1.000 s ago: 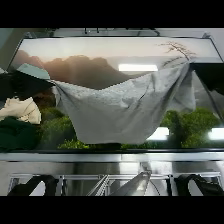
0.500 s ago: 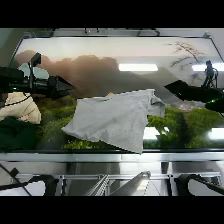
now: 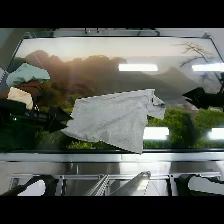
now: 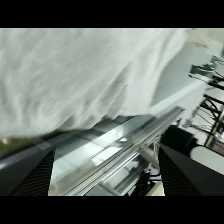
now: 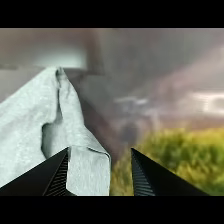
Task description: Fold the shirts.
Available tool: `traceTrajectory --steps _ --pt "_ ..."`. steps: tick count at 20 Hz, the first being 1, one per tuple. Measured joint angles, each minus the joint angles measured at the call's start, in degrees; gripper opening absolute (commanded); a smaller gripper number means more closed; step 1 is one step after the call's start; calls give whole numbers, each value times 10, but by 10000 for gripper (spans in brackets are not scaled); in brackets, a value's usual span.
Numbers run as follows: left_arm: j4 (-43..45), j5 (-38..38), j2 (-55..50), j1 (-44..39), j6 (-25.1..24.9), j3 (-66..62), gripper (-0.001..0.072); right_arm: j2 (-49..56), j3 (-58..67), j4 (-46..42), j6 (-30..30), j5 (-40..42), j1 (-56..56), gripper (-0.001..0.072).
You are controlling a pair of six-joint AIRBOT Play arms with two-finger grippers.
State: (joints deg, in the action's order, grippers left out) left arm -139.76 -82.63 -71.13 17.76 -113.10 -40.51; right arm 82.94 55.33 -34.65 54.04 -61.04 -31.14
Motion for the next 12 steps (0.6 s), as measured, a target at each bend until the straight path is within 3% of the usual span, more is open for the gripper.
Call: traceTrajectory --steps 6,12 --pt "59 89 76 2 46 152 713 45 2 -7 4 -19 26 422" --pt "88 102 34 67 46 109 695 52 2 -5 4 -26 40 422"
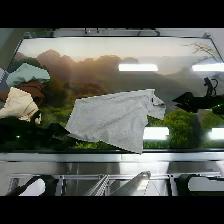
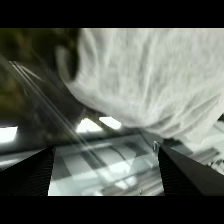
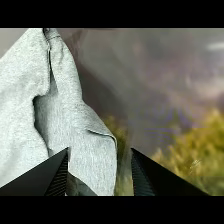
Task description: Fold the shirts.
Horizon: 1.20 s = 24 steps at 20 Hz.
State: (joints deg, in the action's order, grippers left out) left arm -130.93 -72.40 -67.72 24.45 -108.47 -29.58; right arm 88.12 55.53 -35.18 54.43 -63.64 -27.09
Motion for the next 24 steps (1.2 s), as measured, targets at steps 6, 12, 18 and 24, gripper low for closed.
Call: traceTrajectory --steps 6,12,18,24 --pt "-46 14 -102 39 -32 -52 694 1 0 0 0 0 2 422" --pt "-121 55 -195 -26 -74 -65 26 2 0 0 -2 2 3 422" --pt "-133 64 -170 -18 -86 -87 26 19 -4 -14 -2 -5 28 422" --pt "-140 47 -130 17 -86 -93 25 72 -6 -11 0 -10 85 167"
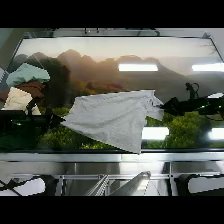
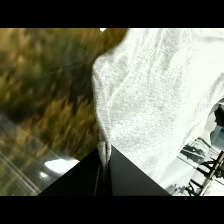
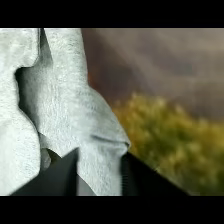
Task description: Fold the shirts.
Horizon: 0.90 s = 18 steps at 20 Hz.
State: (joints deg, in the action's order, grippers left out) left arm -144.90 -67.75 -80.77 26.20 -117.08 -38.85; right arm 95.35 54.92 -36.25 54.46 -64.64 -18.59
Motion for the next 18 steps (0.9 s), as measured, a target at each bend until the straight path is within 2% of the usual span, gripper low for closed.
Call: traceTrajectory --steps 1,4,7,10,13,16,18 --pt "-2 -2 2 3 0 0 26 5 0 0 0 2 8 18" --pt "-17 -24 5 7 2 -7 25 5 2 16 -21 -9 21 14" --pt "-71 -109 22 7 2 -50 25 -49 21 100 -72 -89 14 15" --pt "-163 -224 90 -2 0 -142 26 -161 63 238 -133 -195 -20 15" --pt "-224 -287 191 -2 2 -290 26 -313 120 392 -194 -262 -76 15" --pt "-248 -305 274 27 2 -448 26 -482 162 452 -233 -236 -138 15" --pt "-249 -307 310 62 2 -524 26 -579 174 426 -243 -182 -168 14"
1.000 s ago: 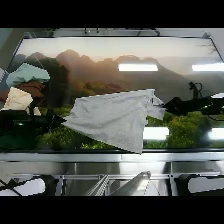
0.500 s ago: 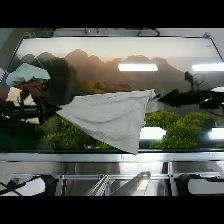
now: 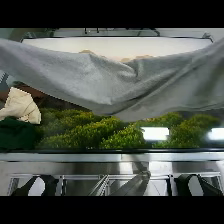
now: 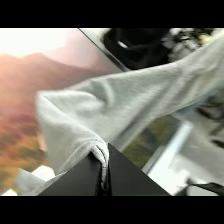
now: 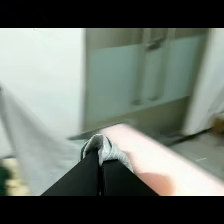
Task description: Fold the shirts.
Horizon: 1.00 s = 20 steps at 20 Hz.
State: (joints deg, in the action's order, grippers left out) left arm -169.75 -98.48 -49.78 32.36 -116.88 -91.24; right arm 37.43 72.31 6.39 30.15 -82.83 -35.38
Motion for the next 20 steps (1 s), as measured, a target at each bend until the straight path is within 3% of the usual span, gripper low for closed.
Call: traceTrajectory --steps 4,7,10,15,16,17,18,19,20 --pt "11 -3 15 27 0 -30 26 -96 8 -74 4 80 -26 14" --pt "15 2 -28 -1 2 21 26 -64 1 -95 13 107 -29 14" --pt "20 12 -106 -40 -9 100 26 44 -17 -107 16 120 4 14" --pt "22 67 -273 -95 -60 237 29 335 -28 -136 3 174 135 15" --pt "22 80 -311 -103 -69 259 100 393 -25 -141 1 199 157 16" --pt "22 94 -353 -111 -77 277 317 453 -20 -145 -2 219 177 58" --pt "22 104 -391 -114 -81 289 342 500 -12 -145 -2 231 190 264" --pt "22 112 -429 -114 -84 295 343 543 -2 -144 0 241 200 333" --pt "19 115 -462 -112 -88 294 344 577 6 -146 8 247 204 333"
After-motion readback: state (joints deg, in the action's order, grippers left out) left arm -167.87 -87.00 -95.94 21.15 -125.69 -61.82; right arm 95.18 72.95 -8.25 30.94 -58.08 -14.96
